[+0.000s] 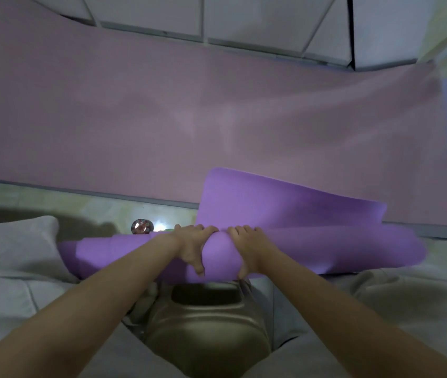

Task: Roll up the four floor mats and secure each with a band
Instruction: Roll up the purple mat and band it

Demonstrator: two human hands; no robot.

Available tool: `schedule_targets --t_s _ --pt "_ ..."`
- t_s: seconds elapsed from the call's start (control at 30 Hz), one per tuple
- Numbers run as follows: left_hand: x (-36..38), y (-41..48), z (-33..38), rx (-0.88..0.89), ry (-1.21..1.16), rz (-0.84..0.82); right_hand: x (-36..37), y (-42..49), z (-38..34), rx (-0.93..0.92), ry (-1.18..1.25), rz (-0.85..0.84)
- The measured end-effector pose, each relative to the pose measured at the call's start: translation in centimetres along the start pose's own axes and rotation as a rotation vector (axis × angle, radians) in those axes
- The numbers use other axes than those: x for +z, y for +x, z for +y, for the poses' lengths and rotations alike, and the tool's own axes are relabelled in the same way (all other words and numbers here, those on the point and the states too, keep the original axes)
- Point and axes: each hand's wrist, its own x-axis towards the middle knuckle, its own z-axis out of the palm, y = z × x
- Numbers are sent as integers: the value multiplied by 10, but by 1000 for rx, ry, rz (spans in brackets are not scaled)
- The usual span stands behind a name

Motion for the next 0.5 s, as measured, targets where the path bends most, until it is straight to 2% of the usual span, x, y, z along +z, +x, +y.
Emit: schedule_targets --t_s 0.1,0.23,0.4,0.5 --pt "10 -7 7 -27 73 63 -10 8 2 -11 31 -47" --pt "49 -21 19 -118 265 217 -24 20 7 -3 95 -218" --pt "61 -19 21 -174 338 273 -25 29 10 -9 103 -286" --pt "52 -17 18 -159 289 222 -21 32 12 -6 155 -282"
